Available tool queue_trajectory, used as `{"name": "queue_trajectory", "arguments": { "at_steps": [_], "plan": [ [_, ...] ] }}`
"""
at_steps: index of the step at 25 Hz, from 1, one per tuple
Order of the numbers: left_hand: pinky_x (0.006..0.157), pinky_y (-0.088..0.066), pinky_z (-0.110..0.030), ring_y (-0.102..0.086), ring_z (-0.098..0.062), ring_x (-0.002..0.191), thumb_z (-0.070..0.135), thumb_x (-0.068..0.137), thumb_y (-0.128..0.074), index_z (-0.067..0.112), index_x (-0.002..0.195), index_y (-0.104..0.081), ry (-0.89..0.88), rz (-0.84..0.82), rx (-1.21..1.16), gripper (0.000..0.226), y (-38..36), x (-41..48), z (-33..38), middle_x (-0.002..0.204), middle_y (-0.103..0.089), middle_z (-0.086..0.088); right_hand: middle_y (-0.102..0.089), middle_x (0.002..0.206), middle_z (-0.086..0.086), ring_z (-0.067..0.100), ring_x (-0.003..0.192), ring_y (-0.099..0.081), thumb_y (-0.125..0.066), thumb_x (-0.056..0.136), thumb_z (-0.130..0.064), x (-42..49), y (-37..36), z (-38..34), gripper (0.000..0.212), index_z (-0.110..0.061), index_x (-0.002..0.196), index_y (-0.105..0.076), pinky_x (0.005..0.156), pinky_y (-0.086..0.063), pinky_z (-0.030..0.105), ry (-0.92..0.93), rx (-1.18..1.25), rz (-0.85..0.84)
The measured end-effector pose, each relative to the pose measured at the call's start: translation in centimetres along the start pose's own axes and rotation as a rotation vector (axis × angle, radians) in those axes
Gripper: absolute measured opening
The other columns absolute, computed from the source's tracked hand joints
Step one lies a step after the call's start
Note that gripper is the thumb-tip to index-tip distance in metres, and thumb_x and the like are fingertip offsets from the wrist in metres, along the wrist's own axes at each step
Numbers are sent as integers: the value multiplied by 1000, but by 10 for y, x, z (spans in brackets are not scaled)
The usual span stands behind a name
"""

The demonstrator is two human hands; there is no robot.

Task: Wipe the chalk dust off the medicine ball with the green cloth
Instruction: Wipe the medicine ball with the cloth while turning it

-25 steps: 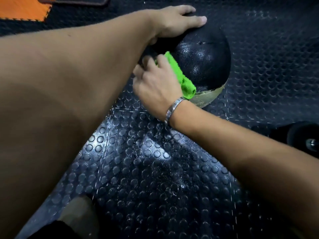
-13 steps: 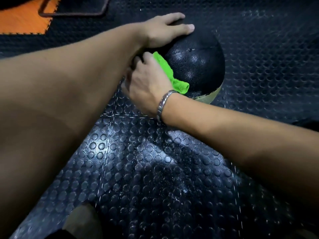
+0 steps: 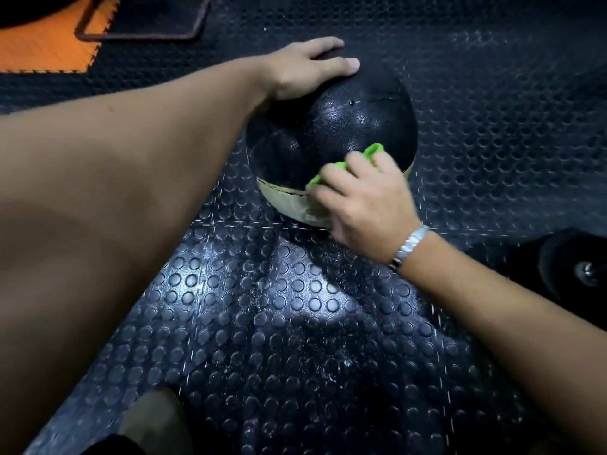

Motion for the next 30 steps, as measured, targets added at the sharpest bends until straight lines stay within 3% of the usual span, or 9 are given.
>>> {"name": "queue_trajectory", "arguments": {
  "at_steps": [3, 6, 9, 13, 18, 21, 24, 27, 30],
  "plan": [
    [108, -26, -16, -41, -10, 145, 71, 95, -58, 46, 157, -42, 2, 1, 8, 69, 2, -1, -1, 166, -38, 11, -71, 97, 3, 28, 71, -54, -50, 85, -9, -38, 7, 43, 30, -15, 103, -74, 67, -34, 39, -46, 92, 86],
    [105, -23, -16, -41, -10, 145, 72, 95, -58, 47, 157, -42, -6, 22, 4, 69, 3, 0, -4, 166, -38, 11, -73, 100, 4, 30, 69, -56, -50, 86, -8, -52, 6, 62, 31, -14, 104, -76, 66, -33, 38, -73, 120, 117],
    [103, -26, -14, -44, -7, 137, 70, 94, -60, 48, 155, -44, -9, 11, -13, 67, 0, 1, -2, 163, -41, 12, -72, 94, 5, 28, 69, -56, -53, 87, -7, -38, 13, 43, 26, -11, 99, -76, 65, -34, 37, -7, 127, 187],
    [78, -29, 3, -46, -1, 127, 65, 97, -61, 45, 155, -46, 14, 16, -6, 63, 0, 1, 0, 156, -46, 14, -65, 82, 2, 25, 69, -53, -58, 88, -10, 6, 8, -7, 15, -13, 86, -72, 65, -33, 38, 10, 91, 223],
    [83, -36, 2, -54, -1, 120, 63, 96, -65, 48, 150, -52, 37, 43, -29, 58, 2, 2, -6, 141, -53, 19, -69, 93, 1, 26, 74, -53, -60, 86, -9, -11, 2, 7, 19, -16, 96, -74, 67, -36, 38, -90, 145, 202],
    [104, -32, -10, -49, -3, 132, 70, 91, -66, 47, 151, -51, -12, 43, -42, 66, -1, -2, -5, 153, -49, 17, -70, 96, 0, 27, 78, -59, -66, 85, -9, -65, 1, 58, 20, -18, 100, -76, 67, -42, 38, -413, 286, 230],
    [127, -24, -34, -42, -13, 146, 101, 62, -60, 58, 144, -52, -39, 68, 4, 93, -5, -9, -6, 158, -46, 17, -68, 95, 2, 16, 85, -62, -70, 87, -13, -123, 10, 117, 12, -17, 96, -76, 78, -49, 29, -949, 461, 390],
    [131, -16, -46, -28, -20, 156, 99, 64, -55, 67, 141, -47, -68, 130, 52, 84, -12, -36, -13, 165, -38, 14, -68, 96, 0, -4, 85, -58, -72, 84, -13, -154, 27, 141, 11, -17, 93, -76, 83, -43, 12, -1240, 623, 511],
    [127, -15, -63, -17, -28, 160, 95, 70, -50, 71, 145, -37, -141, 220, 157, 80, -28, -98, -7, 171, -27, 14, -69, 95, -6, 2, 90, -63, -73, 81, -14, -164, 50, 133, 15, -27, 88, -75, 90, -51, 28, -1357, 771, 574]
  ]
}}
Point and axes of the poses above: each hand's wrist, its own x-axis towards the middle knuckle, its own y-axis out of the back of the hand, z = x × y, the point moved 10 cm from there along x, towards the middle knuckle
